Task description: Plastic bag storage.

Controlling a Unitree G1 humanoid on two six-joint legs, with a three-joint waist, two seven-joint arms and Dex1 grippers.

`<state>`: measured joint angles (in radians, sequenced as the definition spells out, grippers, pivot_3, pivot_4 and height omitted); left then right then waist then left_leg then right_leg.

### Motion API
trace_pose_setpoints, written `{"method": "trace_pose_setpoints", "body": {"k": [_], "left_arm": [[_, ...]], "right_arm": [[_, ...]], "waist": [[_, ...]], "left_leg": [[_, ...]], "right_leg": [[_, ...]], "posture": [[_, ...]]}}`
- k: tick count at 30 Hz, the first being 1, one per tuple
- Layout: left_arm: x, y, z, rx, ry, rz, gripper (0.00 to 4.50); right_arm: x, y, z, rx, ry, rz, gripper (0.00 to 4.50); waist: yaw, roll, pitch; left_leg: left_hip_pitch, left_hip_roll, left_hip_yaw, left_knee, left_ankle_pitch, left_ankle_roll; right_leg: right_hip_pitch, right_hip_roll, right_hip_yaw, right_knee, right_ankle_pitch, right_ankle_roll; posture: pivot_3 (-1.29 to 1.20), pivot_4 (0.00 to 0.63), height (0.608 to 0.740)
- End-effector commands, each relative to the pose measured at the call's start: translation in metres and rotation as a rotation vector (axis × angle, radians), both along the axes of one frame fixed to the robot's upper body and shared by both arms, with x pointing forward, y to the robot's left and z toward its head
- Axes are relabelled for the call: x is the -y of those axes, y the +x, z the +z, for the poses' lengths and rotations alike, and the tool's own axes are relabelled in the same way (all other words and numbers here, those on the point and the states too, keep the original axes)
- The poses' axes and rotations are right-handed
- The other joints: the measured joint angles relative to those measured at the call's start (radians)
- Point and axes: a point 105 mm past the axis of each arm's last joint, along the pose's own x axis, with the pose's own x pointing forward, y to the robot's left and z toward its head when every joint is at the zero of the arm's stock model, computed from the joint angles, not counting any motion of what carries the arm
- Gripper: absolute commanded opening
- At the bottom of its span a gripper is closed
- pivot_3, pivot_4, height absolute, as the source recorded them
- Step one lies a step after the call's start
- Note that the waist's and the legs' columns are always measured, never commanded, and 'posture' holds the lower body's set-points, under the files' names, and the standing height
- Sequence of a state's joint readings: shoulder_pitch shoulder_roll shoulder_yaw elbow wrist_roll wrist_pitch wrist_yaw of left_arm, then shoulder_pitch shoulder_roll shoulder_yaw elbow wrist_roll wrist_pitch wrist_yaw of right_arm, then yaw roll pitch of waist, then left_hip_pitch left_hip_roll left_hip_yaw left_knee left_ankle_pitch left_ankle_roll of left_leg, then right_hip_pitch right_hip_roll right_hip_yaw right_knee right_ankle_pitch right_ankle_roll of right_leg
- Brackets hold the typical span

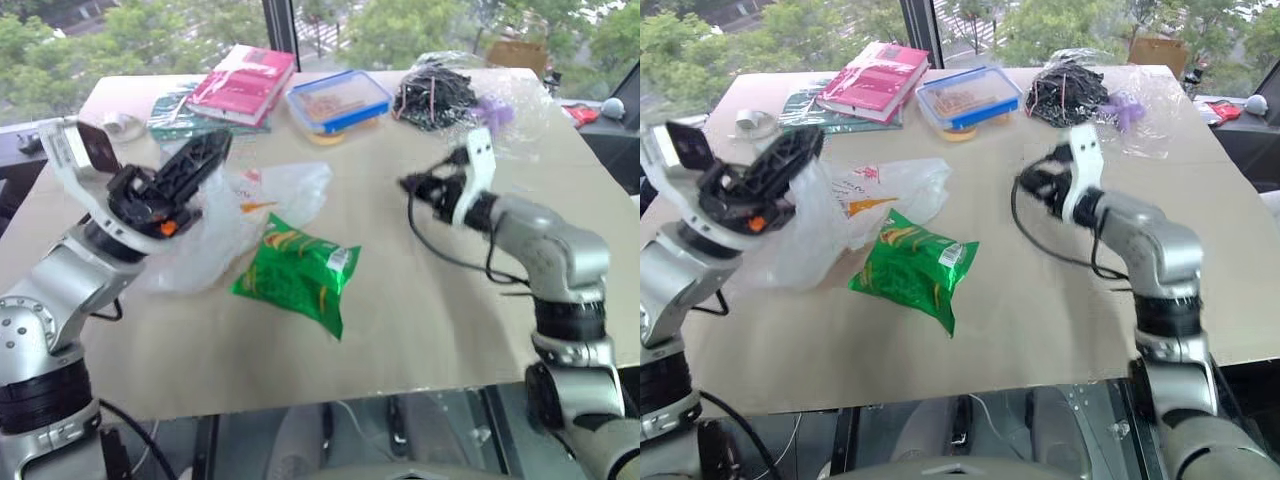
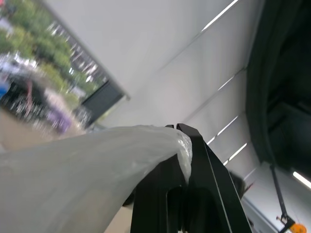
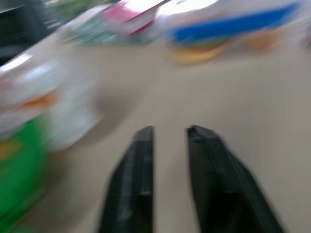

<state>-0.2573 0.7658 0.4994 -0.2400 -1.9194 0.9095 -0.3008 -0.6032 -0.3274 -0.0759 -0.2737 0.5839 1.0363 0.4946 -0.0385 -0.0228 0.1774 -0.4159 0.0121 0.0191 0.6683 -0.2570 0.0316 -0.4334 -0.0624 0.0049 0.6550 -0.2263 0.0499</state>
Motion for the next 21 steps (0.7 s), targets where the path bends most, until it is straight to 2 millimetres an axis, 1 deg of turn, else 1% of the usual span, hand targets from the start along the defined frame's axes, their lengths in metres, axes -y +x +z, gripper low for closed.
{"method": "trace_pose_setpoints", "body": {"k": [1,2,4,5,7,11,13,15,16,19,21], "left_arm": [[0.009,-0.023,-0.008,0.055,0.178,-0.081,0.0],[0.008,-0.023,-0.013,0.051,0.218,-0.066,0.0],[0.001,-0.026,-0.02,0.034,0.269,-0.041,0.0],[-0.002,-0.029,-0.024,0.033,0.295,-0.025,0.53],[-0.01,-0.036,-0.031,0.028,0.349,0.005,1.27],[-0.023,-0.052,-0.037,-0.004,0.358,-0.025,1.27],[-0.028,-0.06,-0.041,-0.021,0.383,-0.05,1.27],[-0.032,-0.063,-0.042,-0.022,0.398,-0.05,1.27],[-0.033,-0.064,-0.042,-0.02,0.404,-0.054,1.27],[-0.032,-0.067,-0.048,-0.016,0.436,-0.076,1.27],[-0.024,-0.065,-0.055,0.005,0.465,-0.087,1.27]], "right_arm": [[-0.008,-0.044,0.007,-0.005,0.051,0.109,2.7],[-0.006,-0.05,0.006,-0.013,0.054,0.111,3.15],[-0.004,-0.064,0.005,-0.021,0.064,0.12,3.15],[-0.003,-0.069,0.005,-0.031,0.079,0.117,3.2],[-0.005,-0.079,0.006,-0.053,0.13,0.128,3.2],[-0.017,-0.088,-0.001,-0.145,0.219,0.155,3.2],[-0.025,-0.083,-0.009,-0.21,0.24,0.134,3.2],[-0.028,-0.073,-0.019,-0.28,0.253,0.086,3.2],[-0.028,-0.071,-0.022,-0.3,0.246,0.069,3.2],[-0.029,-0.072,-0.032,-0.337,0.209,0.057,3.2],[-0.034,-0.076,-0.041,-0.374,0.195,0.066,3.2]], "waist": [[0.0,0.0,0.0],[0.001,0.0,0.0],[0.004,0.0,0.0],[0.004,0.0,0.0],[0.003,0.0,0.0],[0.001,0.001,0.0],[0.001,0.0,0.0],[-0.001,0.0,0.0],[0.001,0.0,0.0],[0.005,0.001,0.0],[0.004,0.0,0.0]], "left_leg": [[0.0,0.0,0.0,0.0,0.0,0.001],[0.001,0.0,0.001,0.0,-0.001,0.001],[0.002,-0.001,0.001,0.0,-0.001,0.002],[0.002,-0.001,0.001,0.001,-0.001,0.002],[0.003,0.0,0.001,0.001,-0.001,0.002],[0.003,0.002,0.001,0.001,-0.001,0.001],[0.003,0.001,0.001,0.001,-0.001,0.002],[0.003,0.001,0.002,0.001,-0.001,0.002],[0.003,0.001,0.002,0.001,-0.001,0.002],[0.003,0.0,0.002,0.001,-0.001,0.002],[0.003,0.0,0.002,0.001,-0.001,0.002]], "right_leg": [[0.0,0.0,0.0,0.0,0.0,0.0],[0.0,0.0,0.0,0.001,0.0,0.0],[0.001,0.0,0.001,0.002,0.0,0.0],[0.001,0.0,0.001,0.002,0.0,0.0],[0.002,0.0,0.001,0.002,0.0,0.0],[0.001,0.001,0.002,0.003,0.0,0.0],[0.001,0.0,0.002,0.002,-0.001,-0.001],[0.001,0.0,0.002,0.002,-0.002,-0.003],[0.001,0.0,0.002,0.002,-0.002,-0.003],[0.001,0.0,0.002,0.002,-0.002,-0.003],[0.001,0.0,0.002,0.001,-0.002,-0.003]], "posture": [[0.0,0.15,0.74],[0.0,0.15,0.74],[0.0,0.15,0.74],[0.0,0.15,0.74],[0.0,0.15,0.74],[0.0,0.15,0.74],[0.0,0.15,0.74],[0.0,0.15,0.74],[0.0,0.15,0.74],[0.0,0.15,0.74],[0.0,0.15,0.74]]}}
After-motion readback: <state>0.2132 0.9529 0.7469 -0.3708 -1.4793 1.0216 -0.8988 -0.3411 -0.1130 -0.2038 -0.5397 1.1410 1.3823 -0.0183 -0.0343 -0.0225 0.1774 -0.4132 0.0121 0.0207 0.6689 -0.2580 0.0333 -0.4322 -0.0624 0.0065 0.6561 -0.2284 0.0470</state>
